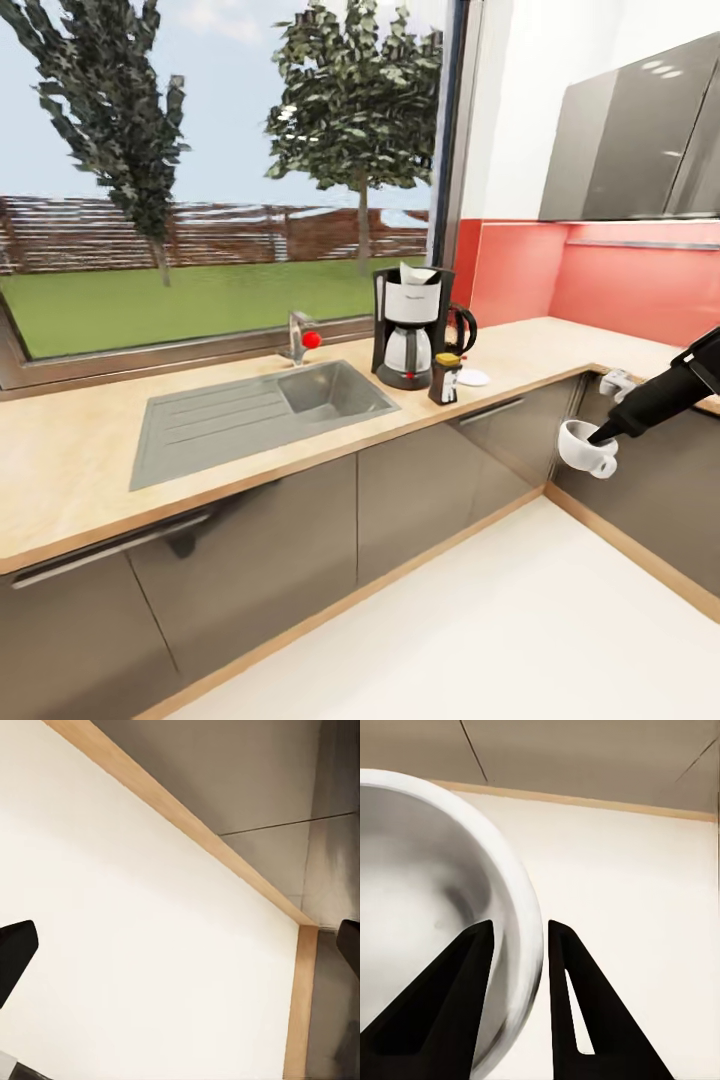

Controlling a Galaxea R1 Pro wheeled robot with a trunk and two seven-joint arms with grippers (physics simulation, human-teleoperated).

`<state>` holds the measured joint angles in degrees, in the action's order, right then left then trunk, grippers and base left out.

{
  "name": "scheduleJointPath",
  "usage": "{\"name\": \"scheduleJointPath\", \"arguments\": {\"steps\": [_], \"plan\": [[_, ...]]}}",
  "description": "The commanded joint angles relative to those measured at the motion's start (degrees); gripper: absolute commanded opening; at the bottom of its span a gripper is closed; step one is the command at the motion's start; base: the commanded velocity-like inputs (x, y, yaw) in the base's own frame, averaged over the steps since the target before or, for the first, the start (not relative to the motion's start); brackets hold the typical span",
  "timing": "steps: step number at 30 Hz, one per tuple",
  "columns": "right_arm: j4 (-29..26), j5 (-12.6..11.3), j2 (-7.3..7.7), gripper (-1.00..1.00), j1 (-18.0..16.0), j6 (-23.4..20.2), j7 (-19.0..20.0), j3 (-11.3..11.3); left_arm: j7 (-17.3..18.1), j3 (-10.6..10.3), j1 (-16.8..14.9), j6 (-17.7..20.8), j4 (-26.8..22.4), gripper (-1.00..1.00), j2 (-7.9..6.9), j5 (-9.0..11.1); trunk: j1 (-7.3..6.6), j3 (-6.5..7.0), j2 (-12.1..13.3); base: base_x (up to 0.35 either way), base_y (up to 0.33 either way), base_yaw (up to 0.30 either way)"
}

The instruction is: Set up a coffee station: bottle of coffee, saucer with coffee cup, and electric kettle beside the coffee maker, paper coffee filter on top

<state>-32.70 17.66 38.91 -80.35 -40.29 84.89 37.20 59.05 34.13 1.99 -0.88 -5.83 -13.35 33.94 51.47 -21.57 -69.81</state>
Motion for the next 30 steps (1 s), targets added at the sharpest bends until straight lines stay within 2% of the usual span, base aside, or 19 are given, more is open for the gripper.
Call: {"name": "scheduleJointPath", "arguments": {"steps": [1,14,30], "plan": [[-0.1,0.2,0.02,-1.00,-0.1,-0.6,0.3,0.2,0.1,-0.4,0.0,-0.1,-0.1,1.00,-0.01,0.4,0.01,-0.01,0.0,0.000,0.000,-0.255],[-0.1,0.2,0.02,-1.00,-0.1,-0.7,0.3,0.2,0.1,-0.4,0.0,-0.1,-0.1,1.00,-0.01,0.4,0.01,0.55,0.0,0.051,-0.039,-0.240],[-0.1,0.2,0.02,-1.00,-0.1,-0.7,0.3,0.2,0.1,-0.4,0.0,-0.1,-0.1,1.00,-0.01,0.4,0.01,0.64,0.0,0.241,-0.192,-0.023]]}}
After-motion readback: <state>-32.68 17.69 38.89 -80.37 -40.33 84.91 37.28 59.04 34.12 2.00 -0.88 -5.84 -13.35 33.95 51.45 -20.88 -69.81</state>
